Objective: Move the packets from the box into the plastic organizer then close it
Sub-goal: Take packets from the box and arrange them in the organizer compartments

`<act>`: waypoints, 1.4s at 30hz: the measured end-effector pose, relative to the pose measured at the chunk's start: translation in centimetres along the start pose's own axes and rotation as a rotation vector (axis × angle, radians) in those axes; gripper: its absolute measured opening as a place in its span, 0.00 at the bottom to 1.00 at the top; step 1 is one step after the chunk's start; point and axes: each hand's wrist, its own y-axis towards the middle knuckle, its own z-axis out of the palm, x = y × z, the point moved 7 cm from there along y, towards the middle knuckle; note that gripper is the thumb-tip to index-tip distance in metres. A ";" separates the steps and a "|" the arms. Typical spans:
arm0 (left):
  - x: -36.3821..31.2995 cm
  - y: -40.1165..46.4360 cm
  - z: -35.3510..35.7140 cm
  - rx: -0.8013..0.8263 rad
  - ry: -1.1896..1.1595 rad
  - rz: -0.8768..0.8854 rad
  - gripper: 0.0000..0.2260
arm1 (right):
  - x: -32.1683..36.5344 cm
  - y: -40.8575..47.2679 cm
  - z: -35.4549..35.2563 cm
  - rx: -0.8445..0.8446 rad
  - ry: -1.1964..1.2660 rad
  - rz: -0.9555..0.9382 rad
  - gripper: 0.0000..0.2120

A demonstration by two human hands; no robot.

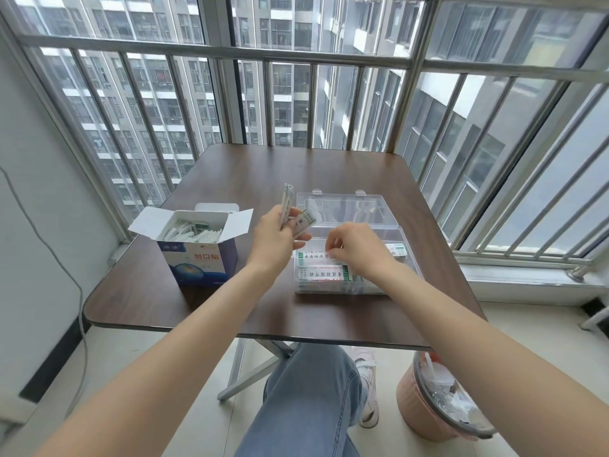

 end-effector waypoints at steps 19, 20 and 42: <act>-1.1 -0.5 -0.3 -0.034 0.267 0.089 0.11 | -2.4 -0.6 -2.7 -0.247 0.637 0.237 0.02; -1.3 -0.6 -0.6 -0.052 0.272 0.101 0.12 | -2.7 -0.6 -2.5 -0.247 0.603 0.249 0.02; -0.4 -1.9 0.9 0.270 -0.108 -0.058 0.09 | 1.0 -1.2 -3.1 -0.204 0.654 0.064 0.13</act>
